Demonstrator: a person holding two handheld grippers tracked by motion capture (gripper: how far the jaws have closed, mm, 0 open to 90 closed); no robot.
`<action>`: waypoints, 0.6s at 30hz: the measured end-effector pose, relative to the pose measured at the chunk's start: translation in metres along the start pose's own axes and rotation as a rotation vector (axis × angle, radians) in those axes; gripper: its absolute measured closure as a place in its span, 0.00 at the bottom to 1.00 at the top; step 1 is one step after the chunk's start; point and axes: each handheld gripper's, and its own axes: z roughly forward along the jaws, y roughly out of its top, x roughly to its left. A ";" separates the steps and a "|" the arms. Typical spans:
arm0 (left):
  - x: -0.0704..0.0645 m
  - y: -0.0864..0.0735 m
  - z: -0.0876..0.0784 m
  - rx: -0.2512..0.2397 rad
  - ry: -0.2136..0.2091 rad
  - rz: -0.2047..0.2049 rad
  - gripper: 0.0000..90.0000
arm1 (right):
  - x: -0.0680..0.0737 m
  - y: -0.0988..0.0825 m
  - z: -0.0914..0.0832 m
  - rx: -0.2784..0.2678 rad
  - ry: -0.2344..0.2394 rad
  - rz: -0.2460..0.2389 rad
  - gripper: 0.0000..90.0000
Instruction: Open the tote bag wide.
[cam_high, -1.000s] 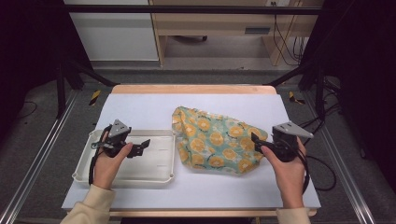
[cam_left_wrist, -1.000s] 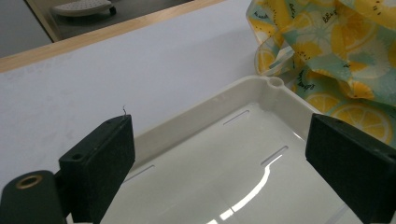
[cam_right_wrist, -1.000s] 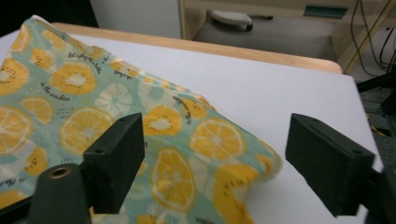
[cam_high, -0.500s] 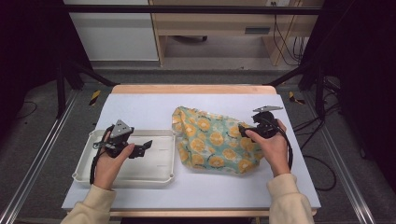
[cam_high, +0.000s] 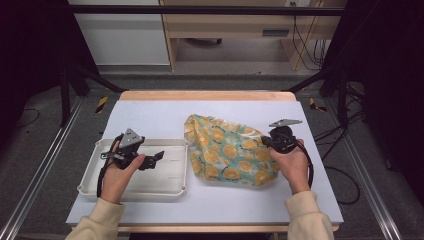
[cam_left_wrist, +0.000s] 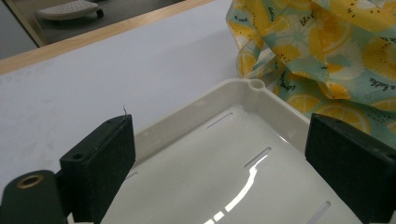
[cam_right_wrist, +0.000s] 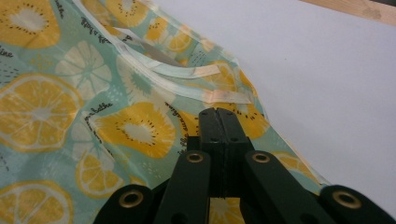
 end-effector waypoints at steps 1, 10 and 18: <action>0.000 0.000 0.000 0.000 0.000 0.000 0.10 | 0.000 0.000 -0.001 -0.008 -0.001 -0.004 1.00; 0.001 0.001 0.000 -0.002 -0.004 -0.001 0.10 | 0.003 -0.007 -0.008 -0.023 0.034 0.008 1.00; -0.001 0.000 0.001 0.004 -0.009 0.004 0.10 | 0.005 -0.018 -0.012 -0.058 0.051 0.007 0.85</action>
